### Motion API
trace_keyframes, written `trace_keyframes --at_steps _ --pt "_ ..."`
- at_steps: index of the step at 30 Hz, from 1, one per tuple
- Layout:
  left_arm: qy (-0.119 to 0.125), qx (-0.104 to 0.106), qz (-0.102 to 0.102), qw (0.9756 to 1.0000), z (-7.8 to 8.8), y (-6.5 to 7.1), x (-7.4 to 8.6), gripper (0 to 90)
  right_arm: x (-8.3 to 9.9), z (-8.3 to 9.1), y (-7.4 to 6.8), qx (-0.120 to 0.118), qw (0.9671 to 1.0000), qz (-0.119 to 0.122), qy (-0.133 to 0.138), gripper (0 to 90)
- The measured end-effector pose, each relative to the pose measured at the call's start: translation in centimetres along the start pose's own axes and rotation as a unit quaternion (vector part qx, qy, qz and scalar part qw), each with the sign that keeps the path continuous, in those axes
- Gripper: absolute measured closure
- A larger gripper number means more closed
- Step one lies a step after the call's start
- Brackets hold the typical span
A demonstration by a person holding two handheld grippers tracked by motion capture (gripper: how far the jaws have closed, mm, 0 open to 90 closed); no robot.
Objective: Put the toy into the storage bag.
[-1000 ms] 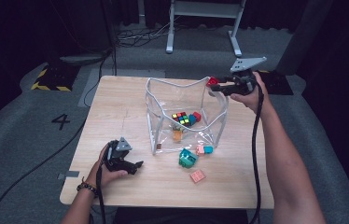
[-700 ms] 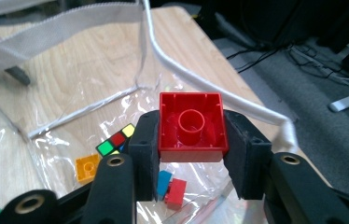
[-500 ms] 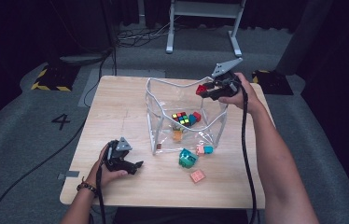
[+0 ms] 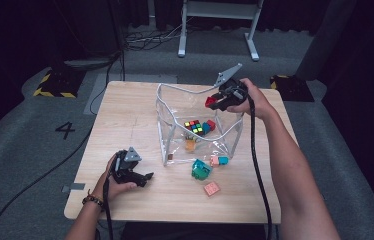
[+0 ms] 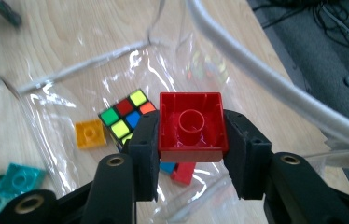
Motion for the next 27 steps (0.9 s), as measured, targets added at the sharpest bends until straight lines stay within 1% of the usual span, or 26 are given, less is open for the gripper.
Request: trace_keyframes --at_steps 1,2,3,4,5,6,7,8,9,10,14,15,17,19,23,26,27 --pt "-0.001 0.0 -0.001 1.0 0.0 0.0 0.0 6.9 0.0 -0.2 0.0 0.002 0.9999 0.0 -0.011 59.2" --pt "-0.001 0.0 -0.001 1.0 0.0 0.0 0.0 6.9 0.1 -0.2 0.0 0.001 0.9997 0.006 -0.025 59.2" --pt "-0.001 0.0 -0.001 1.0 0.0 0.0 0.0 6.9 0.1 -0.3 0.0 -0.001 0.9994 0.01 -0.033 59.2" --pt "-0.001 0.0 -0.001 1.0 0.0 0.0 0.0 6.9 0.3 -0.4 0.1 0.002 0.9989 0.016 -0.044 59.2" --pt "-0.001 0.0 -0.001 1.0 0.0 0.0 0.0 6.9 0.4 -0.4 0.2 0.001 0.9983 0.014 -0.057 59.2" --pt "-0.001 0.0 -0.001 1.0 0.0 0.0 0.0 6.9 0.6 -0.4 0.3 0.0 0.9977 0.018 -0.066 59.2" --pt "0.0 0.0 0.0 1.0 0.0 0.0 0.0 6.9 0.8 -0.3 0.3 -0.002 0.997 0.015 -0.076 59.2" --pt "-0.001 0.0 -0.001 1.0 0.0 0.0 0.0 6.9 1.1 -0.2 0.4 -0.005 0.9964 0.017 -0.083 59.2" --pt "-0.001 0.0 -0.001 1.0 0.0 0.0 0.0 6.9 1.4 -0.1 0.6 -0.004 0.9951 0.021 -0.097 59.2" --pt "0.0 0.0 -0.001 1.0 0.0 0.0 0.0 6.9 1.7 0.1 0.6 -0.003 0.9944 0.019 -0.104 59.2" --pt "-0.001 0.0 -0.001 1.0 0.0 0.0 0.0 6.9 2.7 1.2 1.3 0.002 0.9941 0.009 -0.108 59.2" --pt "-0.001 0.0 -0.001 1.0 0.0 0.0 0.0 6.9 2.9 1.4 1.4 0.005 0.9938 0.011 -0.111 59.2" --pt "-0.001 0.0 -0.001 1.0 0.0 0.0 0.0 6.9 3.4 1.7 1.6 0.005 0.9921 0.01 -0.125 59.2" --pt "-0.001 0.0 -0.001 1.0 0.0 0.0 0.0 6.9 3.8 2.1 1.7 0.005 0.9916 0.011 -0.129 59.2" --pt "0.0 0.0 0.0 1.0 0.0 0.0 0.0 6.9 4.2 2.4 1.6 0.006 0.9926 0.008 -0.121 59.1" --pt "-0.001 0.0 -0.001 1.0 0.0 0.0 0.0 7.0 4.2 2.8 1.4 0.012 0.9948 0.003 -0.101 58.6" --pt "-0.001 0.0 -0.001 1.0 0.0 0.0 0.0 6.9 4.2 2.9 1.3 0.014 0.9958 0.004 -0.091 57.1"
Point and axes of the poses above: each handheld gripper's, and its own axes: z roughly backward along the jaws, x roughly out of its underside, y roughly to its right, the point moved 2 cm from there along -z, roughly forward along the jaws, and after that the axes turned 2 degrees about z, right-handed, at the moved point
